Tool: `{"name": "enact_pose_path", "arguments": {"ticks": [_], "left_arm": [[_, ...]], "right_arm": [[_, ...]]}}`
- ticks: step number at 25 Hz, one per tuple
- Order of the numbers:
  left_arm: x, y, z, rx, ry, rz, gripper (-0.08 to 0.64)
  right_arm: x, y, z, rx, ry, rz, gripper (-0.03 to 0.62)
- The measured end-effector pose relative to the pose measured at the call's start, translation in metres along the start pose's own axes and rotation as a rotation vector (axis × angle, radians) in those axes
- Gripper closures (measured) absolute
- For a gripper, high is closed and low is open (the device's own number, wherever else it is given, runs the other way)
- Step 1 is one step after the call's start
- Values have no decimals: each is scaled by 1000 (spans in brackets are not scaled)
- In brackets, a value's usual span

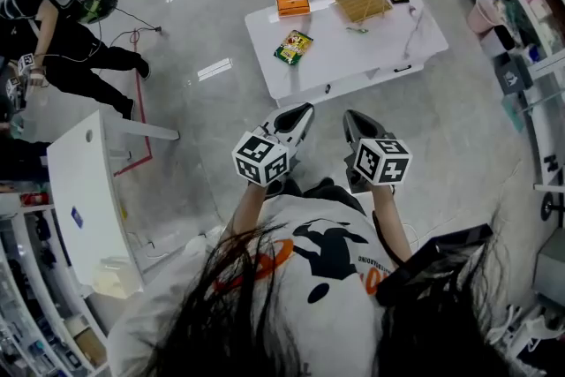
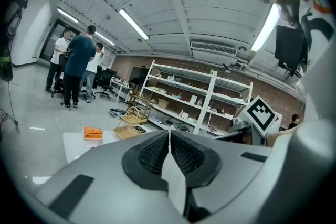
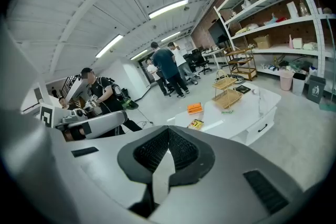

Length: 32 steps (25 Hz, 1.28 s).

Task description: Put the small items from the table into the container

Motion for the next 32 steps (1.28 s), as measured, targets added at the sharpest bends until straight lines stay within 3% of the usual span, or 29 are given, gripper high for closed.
{"name": "enact_pose_path", "arguments": {"ticks": [9,14,22,32], "left_arm": [[10,2,11,-41,-22,-72,549],[24,-10,4,-44,-21,-75,549],[85,-43,-13,-26,-47,2,549],[161,-123,-68,-6,-75,93,549]], "right_arm": [[9,33,4,28,-59,-50,577],[24,46,-6,41,-66,-59,577],[57,81,-30,69,-78,-23,577],[131,116,-104,101,-118,24,577]]}}
Point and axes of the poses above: the fingertips, and each gripper's own axes: x forward along the fingers, y to its right, z out of its underside, the point moved 6 cm from there along -x, backward along the fingers, and after that the axes turned 7 degrees about -y, right-handed, at the moved point
